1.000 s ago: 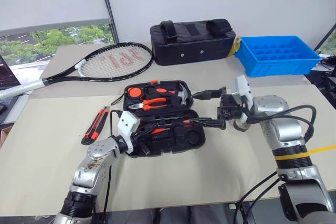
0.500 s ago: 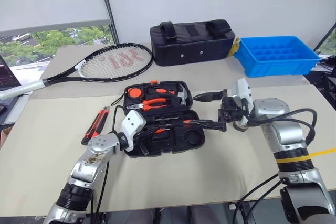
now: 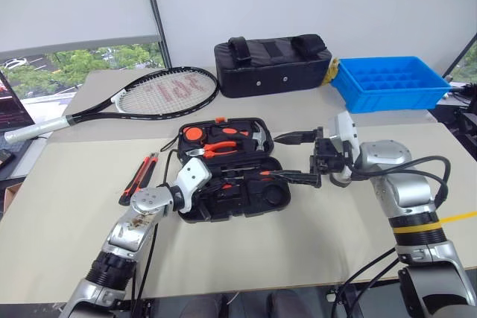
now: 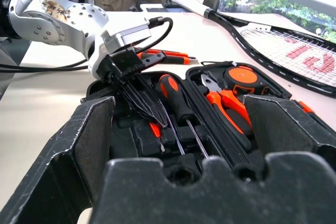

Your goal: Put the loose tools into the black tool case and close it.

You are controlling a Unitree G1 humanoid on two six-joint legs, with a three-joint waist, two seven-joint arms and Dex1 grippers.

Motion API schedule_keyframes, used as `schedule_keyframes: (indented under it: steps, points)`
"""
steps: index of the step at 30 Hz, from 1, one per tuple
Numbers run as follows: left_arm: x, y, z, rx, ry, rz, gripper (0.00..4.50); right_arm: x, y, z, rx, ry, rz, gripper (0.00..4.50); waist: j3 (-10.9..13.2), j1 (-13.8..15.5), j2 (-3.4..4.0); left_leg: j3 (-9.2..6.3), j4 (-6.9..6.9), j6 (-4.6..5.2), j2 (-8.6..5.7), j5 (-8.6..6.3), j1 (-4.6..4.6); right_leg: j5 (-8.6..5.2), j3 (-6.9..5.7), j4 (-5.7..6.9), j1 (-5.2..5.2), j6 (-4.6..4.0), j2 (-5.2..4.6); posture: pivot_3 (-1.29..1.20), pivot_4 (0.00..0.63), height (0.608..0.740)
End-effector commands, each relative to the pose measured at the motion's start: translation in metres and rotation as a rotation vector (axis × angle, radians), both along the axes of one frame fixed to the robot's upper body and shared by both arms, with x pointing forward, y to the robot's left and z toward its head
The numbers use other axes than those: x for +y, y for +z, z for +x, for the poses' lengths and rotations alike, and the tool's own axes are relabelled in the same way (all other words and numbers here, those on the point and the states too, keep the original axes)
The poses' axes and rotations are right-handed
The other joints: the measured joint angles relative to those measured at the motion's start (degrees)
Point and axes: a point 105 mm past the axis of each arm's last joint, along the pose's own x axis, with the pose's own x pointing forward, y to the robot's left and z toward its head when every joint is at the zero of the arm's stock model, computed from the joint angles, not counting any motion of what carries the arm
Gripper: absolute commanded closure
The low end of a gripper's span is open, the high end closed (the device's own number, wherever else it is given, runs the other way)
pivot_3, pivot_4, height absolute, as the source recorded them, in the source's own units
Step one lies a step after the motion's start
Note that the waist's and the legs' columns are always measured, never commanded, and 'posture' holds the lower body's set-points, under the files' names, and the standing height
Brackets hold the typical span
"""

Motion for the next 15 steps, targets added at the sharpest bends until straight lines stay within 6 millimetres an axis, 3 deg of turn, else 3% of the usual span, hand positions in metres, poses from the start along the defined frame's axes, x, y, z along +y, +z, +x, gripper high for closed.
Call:
schedule_keyframes:
  steps: [1, 3, 8, 13, 15]
  points:
    - [0.014, -0.053, -0.012, 0.197, 0.061, 0.068, 4.45, -0.001, 0.013, -0.002, -0.057, 0.008, 0.012, 0.00, 0.0, 0.1, 0.02, 0.00, 0.00, 0.00, 0.00, 0.00, 0.03, 0.00, 0.00, 0.00, 0.03, 0.00, 0.00, 0.00, 0.150, 0.740]
    - [0.013, -0.043, -0.008, 0.162, 0.075, 0.021, 4.45, -0.001, 0.013, -0.002, -0.057, 0.008, 0.011, 0.00, 0.0, 0.2, 0.03, 0.00, 0.00, 0.00, 0.00, 0.00, 0.05, 0.00, 0.01, 0.00, 0.05, 0.01, 0.00, 0.00, 0.150, 0.740]
    - [0.013, 0.015, -0.004, 0.010, 0.082, -0.232, 4.45, 0.002, 0.014, -0.002, -0.052, 0.023, 0.021, 0.00, 0.0, 0.0, 0.02, 0.01, 0.00, 0.00, 0.00, 0.00, -0.20, 0.01, 0.03, 0.01, -0.19, 0.01, 0.00, 0.00, 0.150, 0.740]
    - [0.040, 0.067, 0.001, -0.111, 0.232, -0.380, 4.45, 0.008, 0.022, -0.002, -0.050, 0.046, 0.070, 0.00, 0.1, -0.8, -0.16, 0.01, 0.01, -0.01, 0.00, 0.01, -1.06, 0.03, 0.03, 0.12, -0.98, -0.01, 0.02, 0.00, 0.150, 0.740]
    - [0.058, 0.079, 0.004, -0.148, 0.320, -0.392, 3.96, 0.010, 0.024, -0.001, -0.046, 0.055, 0.080, 0.00, 0.1, -0.9, -0.17, -0.01, 0.03, -0.31, 0.00, 0.18, -1.52, 0.06, 0.01, 0.14, -1.37, 0.00, 0.04, 0.00, 0.150, 0.740]
